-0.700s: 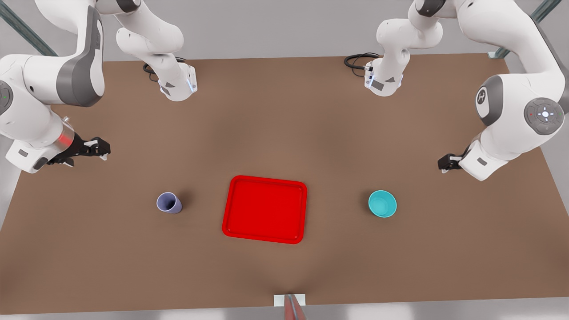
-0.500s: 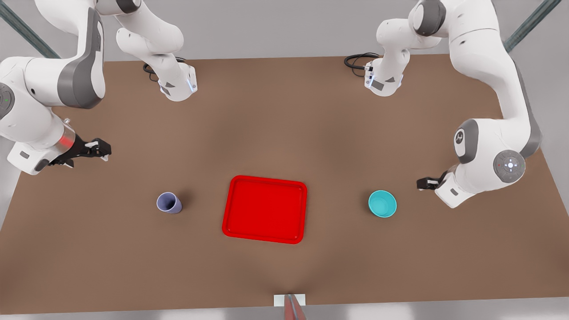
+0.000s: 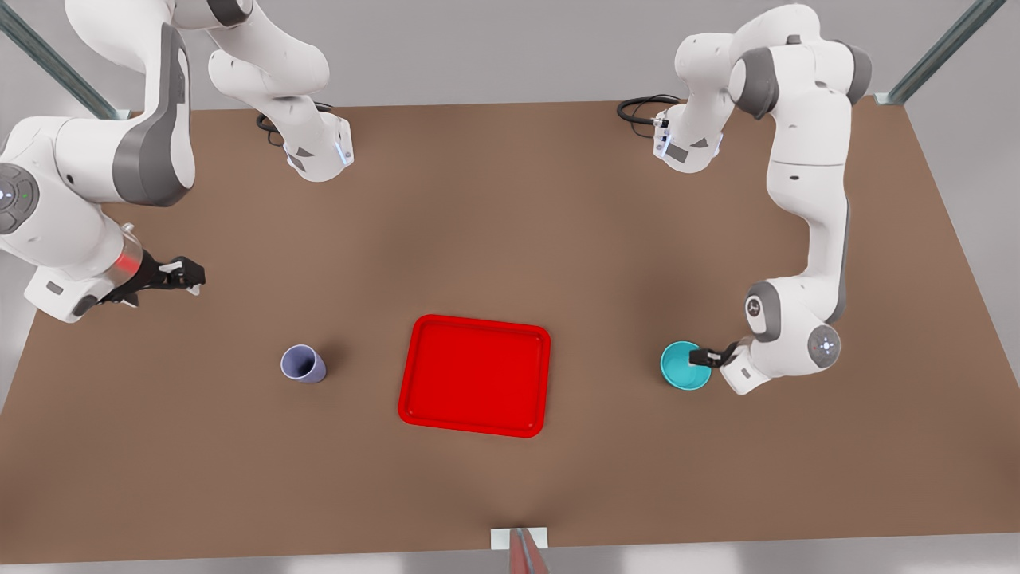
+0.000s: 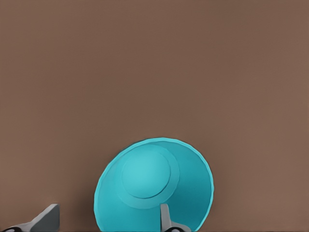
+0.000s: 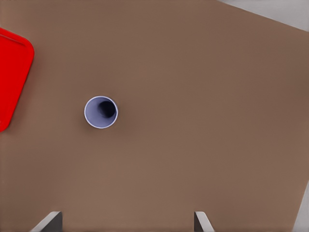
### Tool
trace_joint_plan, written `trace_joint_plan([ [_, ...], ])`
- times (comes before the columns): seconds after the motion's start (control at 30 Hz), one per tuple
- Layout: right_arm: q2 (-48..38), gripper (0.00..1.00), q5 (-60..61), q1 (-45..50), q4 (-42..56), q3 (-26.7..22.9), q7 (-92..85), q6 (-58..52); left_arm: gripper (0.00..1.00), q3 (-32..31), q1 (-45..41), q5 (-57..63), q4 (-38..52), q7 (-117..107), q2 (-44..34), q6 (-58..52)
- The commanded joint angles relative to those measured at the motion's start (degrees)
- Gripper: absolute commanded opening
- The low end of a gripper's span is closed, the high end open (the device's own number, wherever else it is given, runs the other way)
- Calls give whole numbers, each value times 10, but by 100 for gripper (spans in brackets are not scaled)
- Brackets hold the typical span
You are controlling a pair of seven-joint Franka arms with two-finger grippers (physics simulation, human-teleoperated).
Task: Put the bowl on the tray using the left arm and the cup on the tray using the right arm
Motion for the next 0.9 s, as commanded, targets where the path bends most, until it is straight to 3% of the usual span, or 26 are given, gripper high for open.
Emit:
trace_joint_plan([
  [0.0, -1, 100, 0, 0, 0, 0, 0, 0, 100, 0, 0, -5, 1, 0, 2, 0],
  [0.03, 0, 100, 0, 0, 0, 0, 0, 0, 91, 0, 0, -5, 7, 0, 9, 0],
  [0.1, 0, 100, 0, 0, 0, 0, 0, 0, 52, 1, 0, -9, 10, -1, 19, 0],
  [0.17, -1, 100, 0, 0, 0, 0, 0, 0, 32, 1, 1, -9, 20, -1, 29, 0],
  [0.2, 0, 100, 0, 0, 0, 0, 0, 0, 27, 1, 1, -9, 21, -1, 31, 0],
  [0.33, 0, 100, 0, 0, 0, -1, 0, 0, 21, 1, 3, -10, 31, 0, 44, 0],
  [0.67, 4, 100, 0, 0, 0, -2, 0, 0, 21, 2, 2, -17, 32, -7, 39, -10],
  [0.77, 4, 100, 0, 0, 0, -2, 0, 0, 21, 2, 2, -22, 73, -43, 33, -55],
  [0.87, 4, 100, 0, 0, 0, -2, 0, 0, 21, -38, 0, -28, 103, -133, 30, -82],
])
